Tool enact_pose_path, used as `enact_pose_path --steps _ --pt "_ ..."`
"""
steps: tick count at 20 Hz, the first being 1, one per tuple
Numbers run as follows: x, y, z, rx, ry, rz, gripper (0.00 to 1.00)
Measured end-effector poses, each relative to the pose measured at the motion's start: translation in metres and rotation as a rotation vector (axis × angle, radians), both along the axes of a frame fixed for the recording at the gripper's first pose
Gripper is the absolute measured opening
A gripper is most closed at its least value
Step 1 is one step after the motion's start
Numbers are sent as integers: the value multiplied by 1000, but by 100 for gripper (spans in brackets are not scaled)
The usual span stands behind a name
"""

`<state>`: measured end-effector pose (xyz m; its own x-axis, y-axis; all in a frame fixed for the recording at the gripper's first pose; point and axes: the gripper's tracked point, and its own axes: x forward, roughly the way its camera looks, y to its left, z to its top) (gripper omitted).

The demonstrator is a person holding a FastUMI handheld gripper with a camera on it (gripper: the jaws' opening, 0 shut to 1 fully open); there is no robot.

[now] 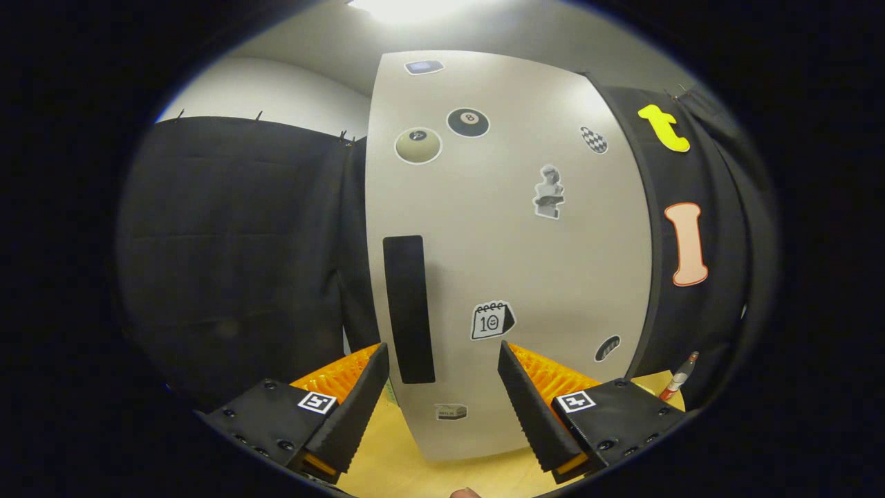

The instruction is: Open the shoe cabinet door, grab the shoes and put them into the shoe cabinet, then close the shoe cabinet door.

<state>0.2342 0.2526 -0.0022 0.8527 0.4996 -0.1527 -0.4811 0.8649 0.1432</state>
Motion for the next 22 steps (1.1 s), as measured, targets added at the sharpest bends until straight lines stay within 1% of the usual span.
enact_pose_path --steps 3,6,9,12,17,19,22 --pt "-14 -40 9 -24 -27 -53 99" --pt "-24 -92 12 -50 -49 -132 99" --pt "-32 -142 13 -54 -47 -199 99" --pt "-48 -195 15 -50 -47 -265 99" --pt "-77 -268 11 -44 -45 -341 99" --pt "-85 -293 7 -44 -44 -357 99" --pt "-99 -330 -5 -77 -56 -389 98"
